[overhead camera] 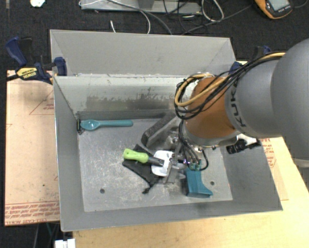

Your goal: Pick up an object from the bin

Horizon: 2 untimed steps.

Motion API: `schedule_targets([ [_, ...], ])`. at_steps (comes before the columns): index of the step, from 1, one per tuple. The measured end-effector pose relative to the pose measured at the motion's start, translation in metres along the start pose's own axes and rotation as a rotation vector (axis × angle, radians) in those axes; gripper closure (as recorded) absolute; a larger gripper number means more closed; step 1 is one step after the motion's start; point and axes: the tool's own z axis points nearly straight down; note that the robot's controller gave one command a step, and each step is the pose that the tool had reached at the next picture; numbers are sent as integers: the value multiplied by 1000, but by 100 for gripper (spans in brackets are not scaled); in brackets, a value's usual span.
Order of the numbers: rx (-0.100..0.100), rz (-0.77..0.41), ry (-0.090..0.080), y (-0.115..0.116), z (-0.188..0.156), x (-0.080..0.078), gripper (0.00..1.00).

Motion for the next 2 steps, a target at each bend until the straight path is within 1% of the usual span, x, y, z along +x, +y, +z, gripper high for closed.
schedule_targets([
  [1,-2,106,-1,-5,-2,16,0],
  [2,-2,235,-1,30,-2,-23,0],
])
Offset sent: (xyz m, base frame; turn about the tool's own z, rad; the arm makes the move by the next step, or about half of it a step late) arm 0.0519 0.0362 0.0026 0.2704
